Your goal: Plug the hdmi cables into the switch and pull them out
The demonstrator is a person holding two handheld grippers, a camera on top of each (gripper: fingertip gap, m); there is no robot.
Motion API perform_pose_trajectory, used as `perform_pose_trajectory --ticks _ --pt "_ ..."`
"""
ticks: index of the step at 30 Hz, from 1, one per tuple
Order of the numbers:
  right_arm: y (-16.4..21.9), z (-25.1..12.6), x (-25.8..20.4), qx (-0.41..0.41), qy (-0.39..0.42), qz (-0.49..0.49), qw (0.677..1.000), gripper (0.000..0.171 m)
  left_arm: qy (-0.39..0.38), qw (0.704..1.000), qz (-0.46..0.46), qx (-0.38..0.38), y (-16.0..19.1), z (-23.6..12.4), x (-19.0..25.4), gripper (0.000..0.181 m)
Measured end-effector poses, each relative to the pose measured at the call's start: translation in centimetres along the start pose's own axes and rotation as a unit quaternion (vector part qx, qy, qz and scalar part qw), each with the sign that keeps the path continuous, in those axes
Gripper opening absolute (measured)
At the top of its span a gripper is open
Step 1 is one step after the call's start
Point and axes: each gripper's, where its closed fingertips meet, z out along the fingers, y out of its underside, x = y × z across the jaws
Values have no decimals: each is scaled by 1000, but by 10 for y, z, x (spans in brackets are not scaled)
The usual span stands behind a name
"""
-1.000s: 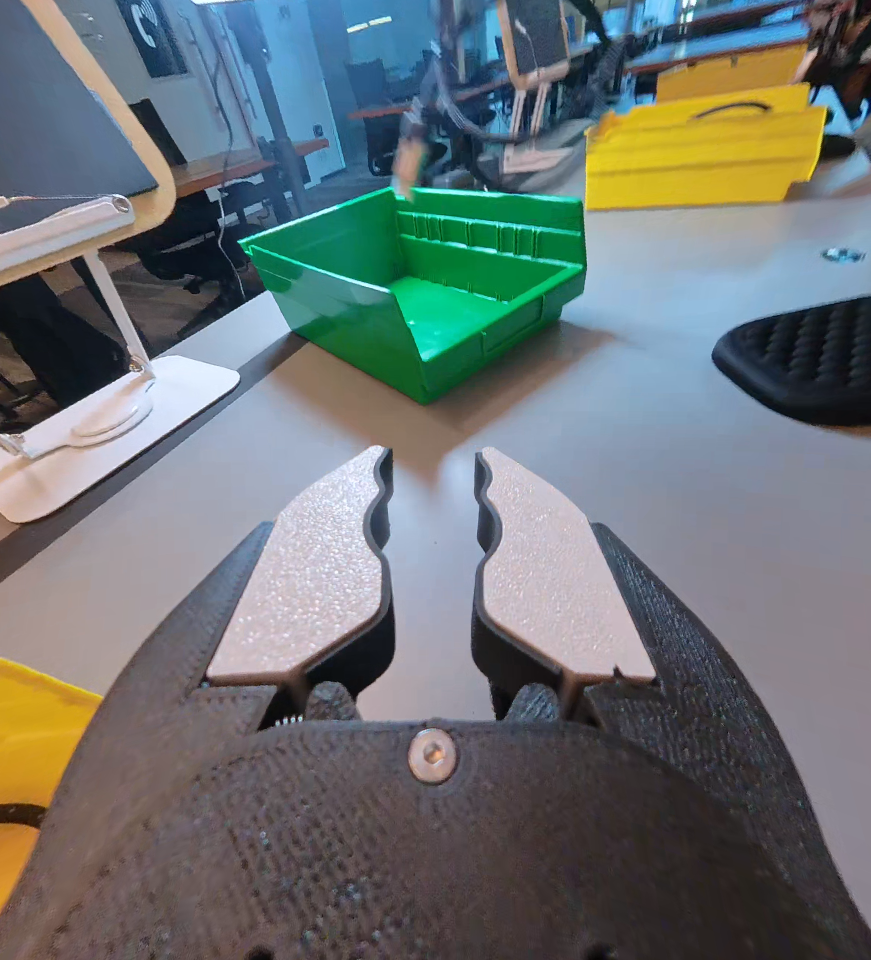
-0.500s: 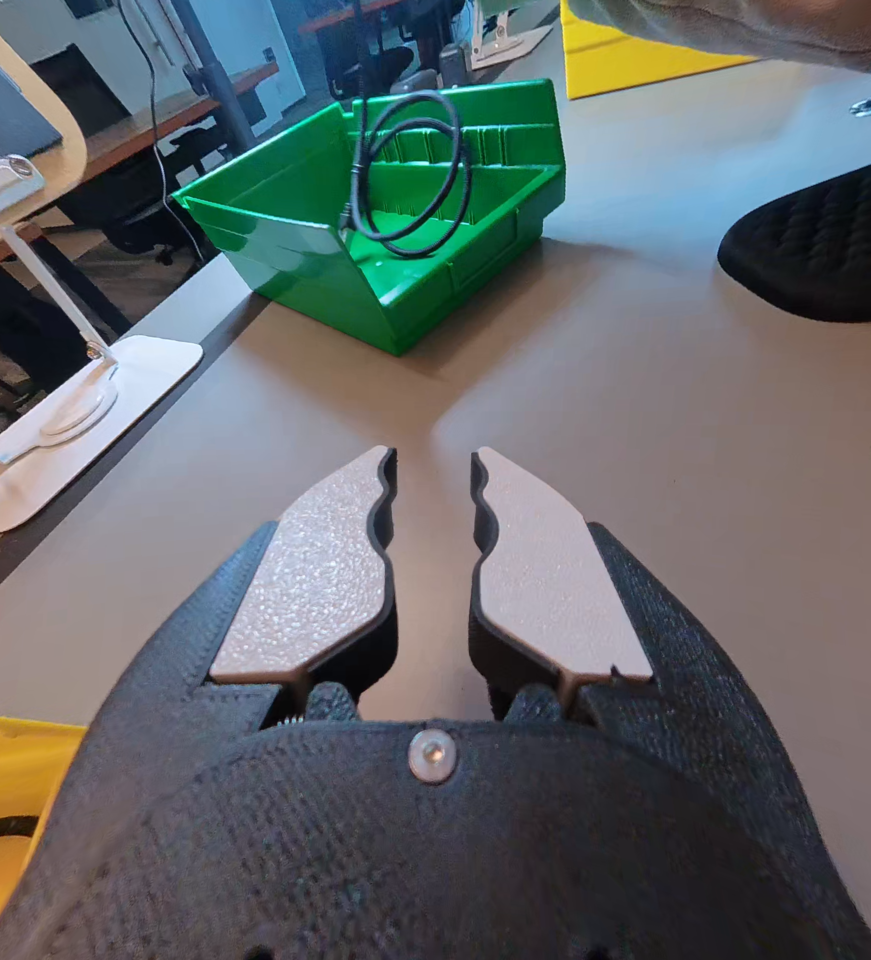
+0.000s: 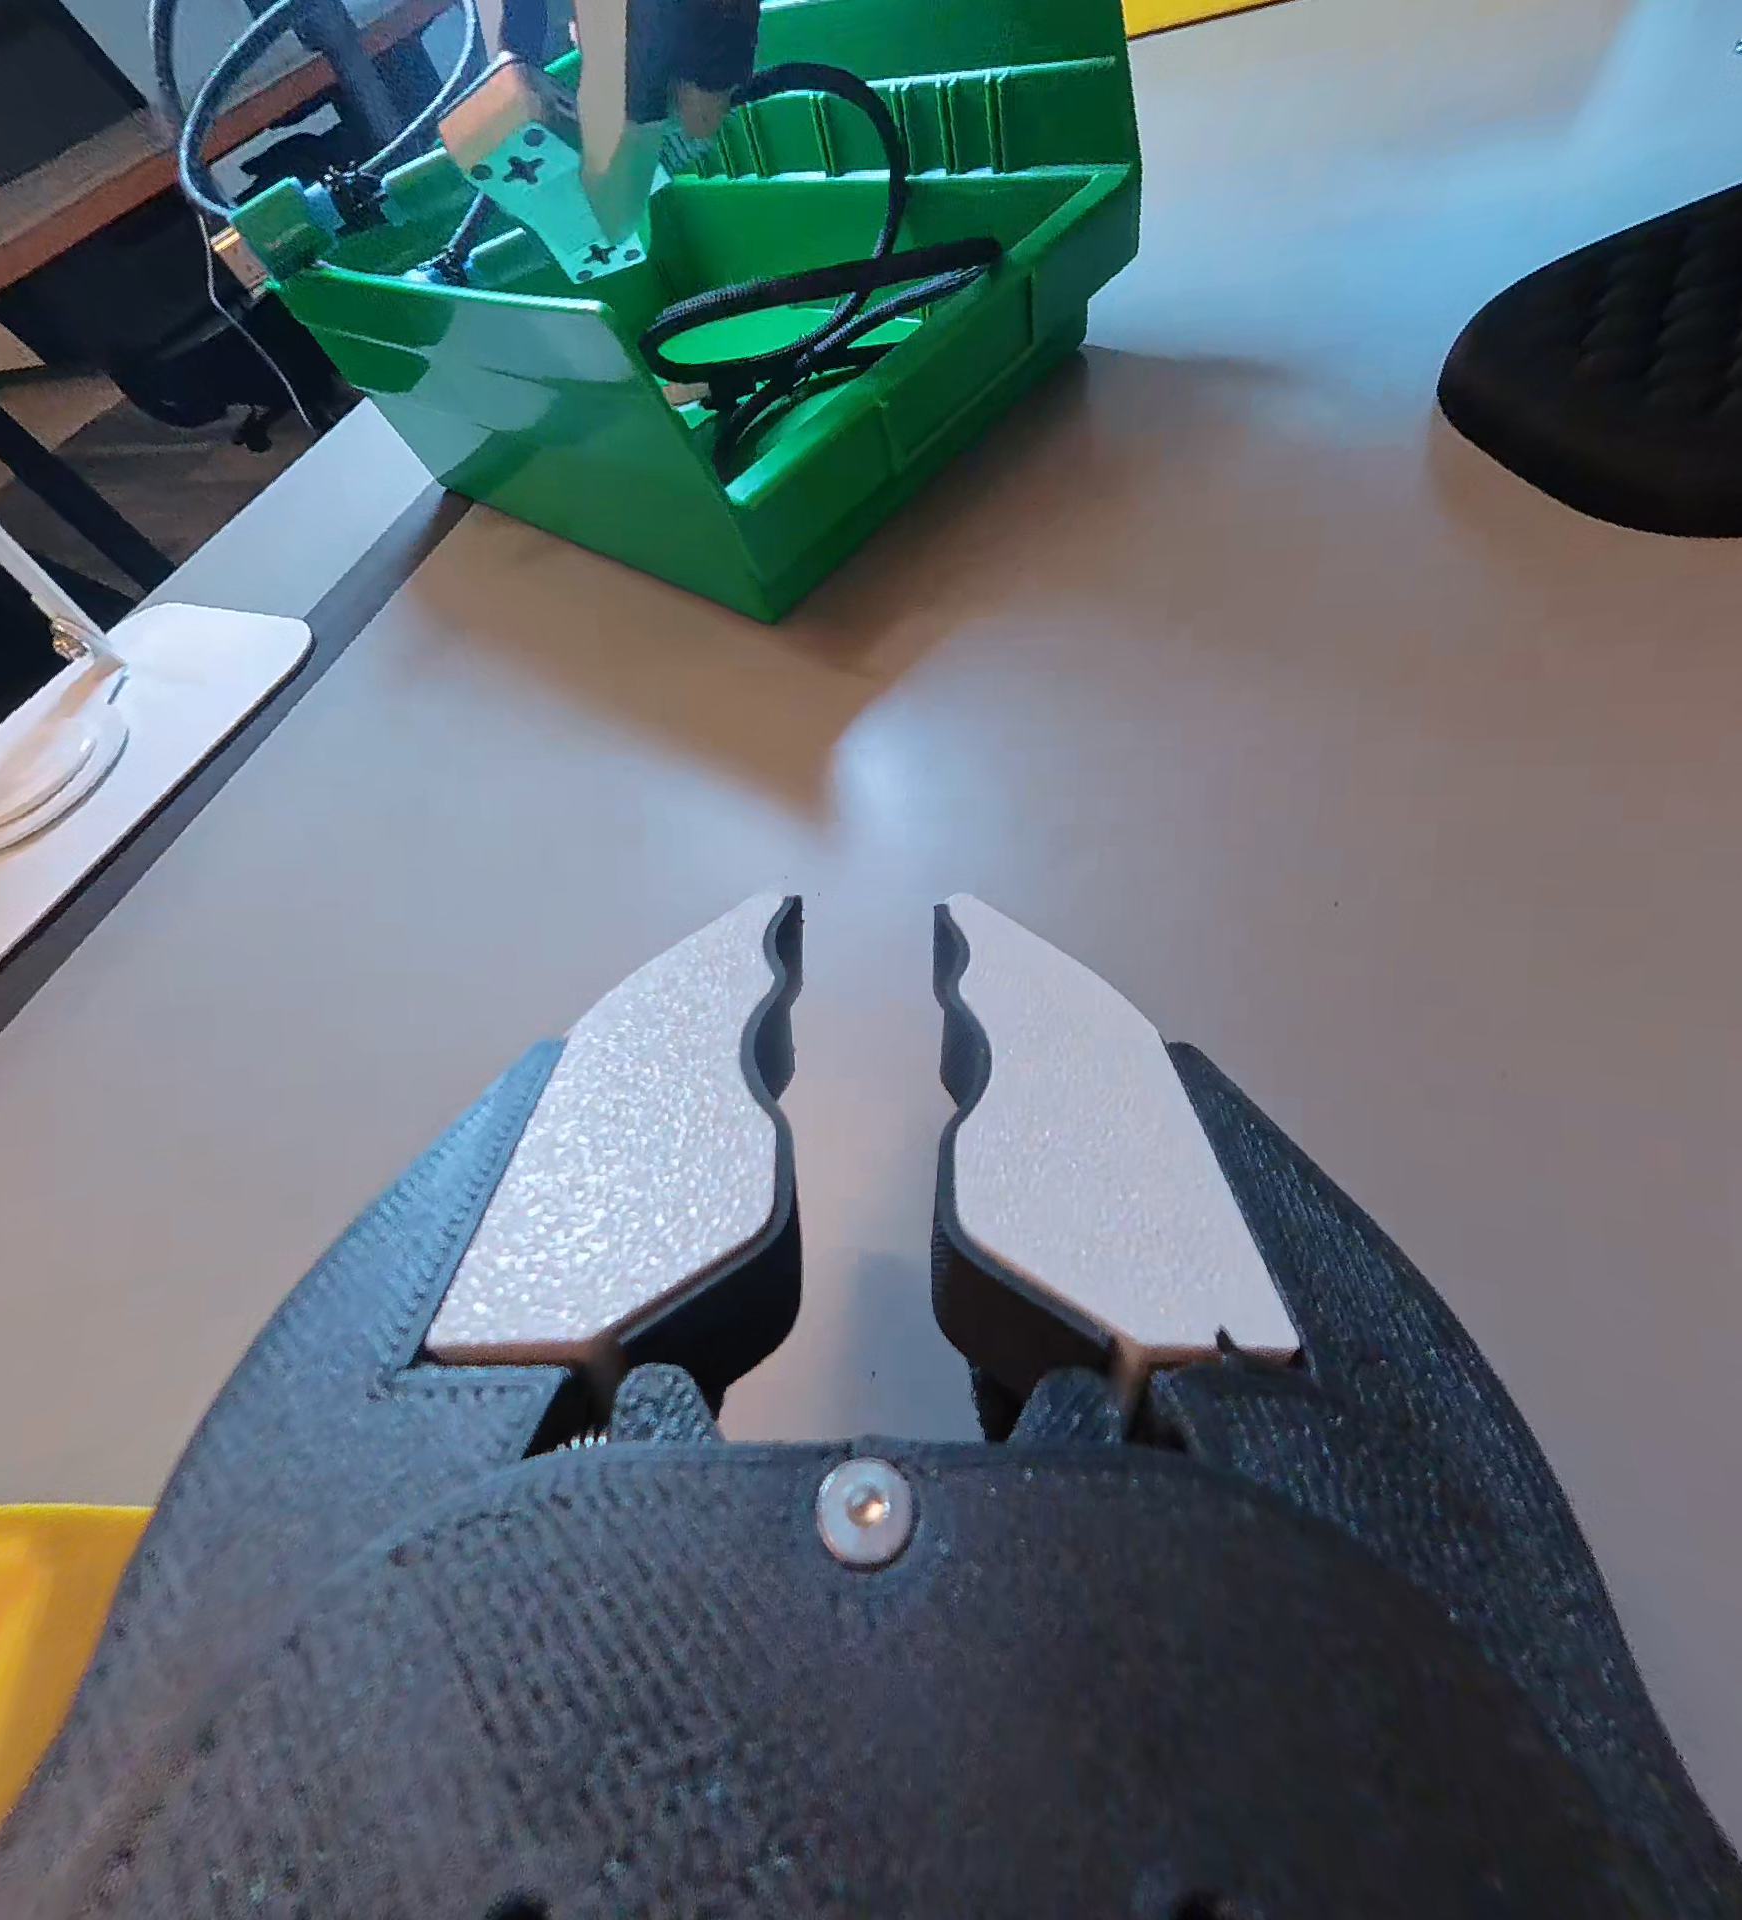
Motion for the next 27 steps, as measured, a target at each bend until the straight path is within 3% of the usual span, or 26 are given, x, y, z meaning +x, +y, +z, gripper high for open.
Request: perform_pose_trajectory --ticks 2,6,11,15,21,24,27 --pt "-5 -12 -9 11 -51 28 998 49 2 1000 -8 0 1 0 -1 24" --pt "-40 -66 -8 159 -69 96 980 50 0 1000 -8 4 -1 -2 -3 25" --pt "-70 -148 -38 374 -79 150 912 48 -12 999 -33 8 -2 -6 -9 29" --pt "-63 -170 -95 441 -129 186 868 46 -59 997 -34 37 -16 -25 -32 27" --pt "-31 -149 -161 439 -168 209 857 41 -221 974 -22 43 -31 -118 -132 21" --pt "-30 -144 -169 456 -185 222 842 37 -292 955 -5 -44 -14 -166 -202 23" --pt "-35 -145 -174 467 -215 225 828 35 -305 939 -24 -154 21 -195 -266 24"
